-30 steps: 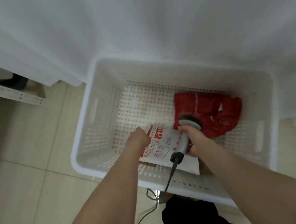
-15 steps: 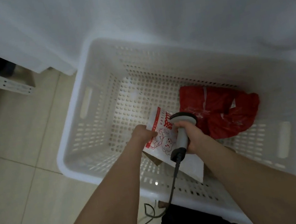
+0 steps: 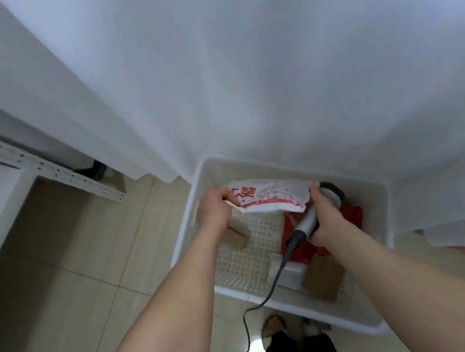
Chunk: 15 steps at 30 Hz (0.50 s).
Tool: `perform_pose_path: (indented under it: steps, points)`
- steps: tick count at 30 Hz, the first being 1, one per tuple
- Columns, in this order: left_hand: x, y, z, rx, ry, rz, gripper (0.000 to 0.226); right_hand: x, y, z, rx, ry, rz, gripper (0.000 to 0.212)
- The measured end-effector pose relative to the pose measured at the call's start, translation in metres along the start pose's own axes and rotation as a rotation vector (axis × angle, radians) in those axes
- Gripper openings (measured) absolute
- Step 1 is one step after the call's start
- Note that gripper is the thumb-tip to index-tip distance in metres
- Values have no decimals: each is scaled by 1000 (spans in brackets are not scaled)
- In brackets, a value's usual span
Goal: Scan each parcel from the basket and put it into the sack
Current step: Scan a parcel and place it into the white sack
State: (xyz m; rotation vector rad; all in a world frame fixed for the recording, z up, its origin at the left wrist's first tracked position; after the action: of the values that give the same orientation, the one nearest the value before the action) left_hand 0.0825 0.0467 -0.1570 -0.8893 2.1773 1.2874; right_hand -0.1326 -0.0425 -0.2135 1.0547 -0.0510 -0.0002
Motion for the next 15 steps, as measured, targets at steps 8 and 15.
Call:
perform_pose_path:
  steps: [8,15]
  points:
    - [-138,94,-82,156,47,-92,31,33,69,55,-100,141,176,72]
    - [-205,168,-95,103,-87,-23,35,41,227,127,-321,141,181,51]
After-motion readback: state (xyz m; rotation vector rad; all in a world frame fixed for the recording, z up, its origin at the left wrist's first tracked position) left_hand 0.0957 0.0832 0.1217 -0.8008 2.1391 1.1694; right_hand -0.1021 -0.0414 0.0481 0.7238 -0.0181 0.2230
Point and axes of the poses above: each hand's wrist, its own y-axis away from the middle knuckle, its own x-axis out of the palm, z = x × y, the point moved 7 cm from there along -y, towards the middle knuckle, and after that the axes turned 12 degrees about -x, right-handed, at the moved point
